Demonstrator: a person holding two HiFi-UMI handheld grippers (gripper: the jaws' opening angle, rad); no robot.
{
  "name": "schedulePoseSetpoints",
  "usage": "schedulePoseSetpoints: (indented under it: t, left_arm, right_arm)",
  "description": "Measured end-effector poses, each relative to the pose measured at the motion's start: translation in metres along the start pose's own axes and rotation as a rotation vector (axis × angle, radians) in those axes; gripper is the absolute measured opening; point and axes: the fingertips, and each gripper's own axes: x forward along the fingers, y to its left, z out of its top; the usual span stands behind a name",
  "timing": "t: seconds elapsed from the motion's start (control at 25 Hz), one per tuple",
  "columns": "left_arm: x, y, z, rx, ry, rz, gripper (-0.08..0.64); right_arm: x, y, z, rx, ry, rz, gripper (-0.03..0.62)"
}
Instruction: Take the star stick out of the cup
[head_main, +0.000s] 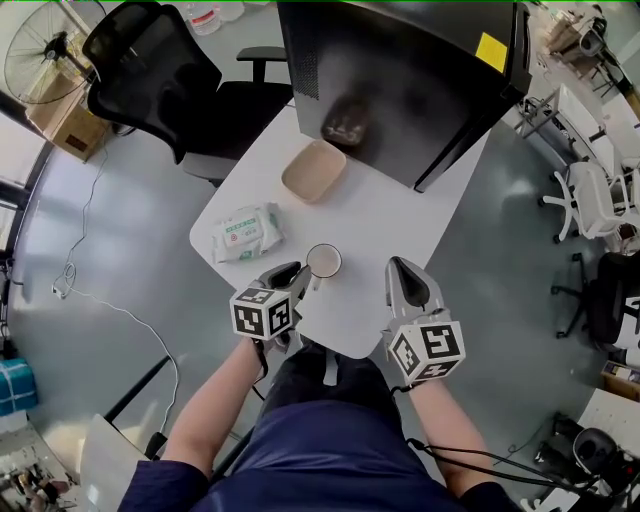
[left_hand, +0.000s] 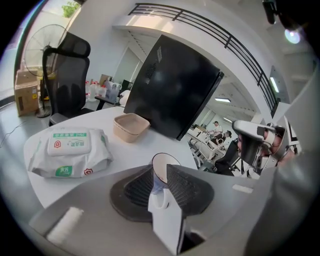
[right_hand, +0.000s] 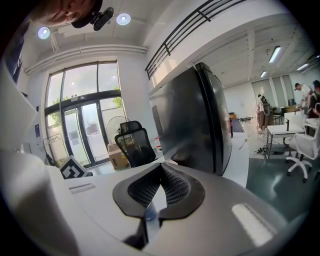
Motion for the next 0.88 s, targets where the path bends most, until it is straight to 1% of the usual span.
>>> schedulePoseSetpoints:
  t: [0.24, 0.28, 0.36, 0.44, 0.6, 0.88]
  left_arm:
    - [0.004, 0.004, -0.004, -0.029, 0.010, 0.013, 0.072]
    - [0.003, 0.004, -0.003, -0.033, 0.009, 0.014, 0.064]
    - [0.001, 0.005, -0.001, -0.051, -0.002, 0.017, 0.011]
    - [-0.001, 0.005, 0.004, -0.061, -0.015, 0.018, 0.011]
    - [-0.007, 0.002, 0.014, -0.042, -0.045, 0.018, 0.011]
    - [-0.022, -0.007, 0.027, 0.039, -0.073, 0.039, 0.011]
  right_arm:
    - [0.003, -0.005, -0.005, 0.009, 0.012, 0.008, 0.008]
    - [0.002, -0.006, -0.004, 0.008, 0.012, 0.009, 0.008]
    - [0.002, -0.006, -0.002, 0.005, 0.009, 0.012, 0.007]
    - [0.002, -0.006, 0.001, 0.002, 0.003, 0.014, 0.006]
    - [-0.001, -0.004, 0.007, -0.007, -0.008, 0.017, 0.007]
    - [-0.007, 0.002, 0.022, -0.036, -0.034, 0.031, 0.006]
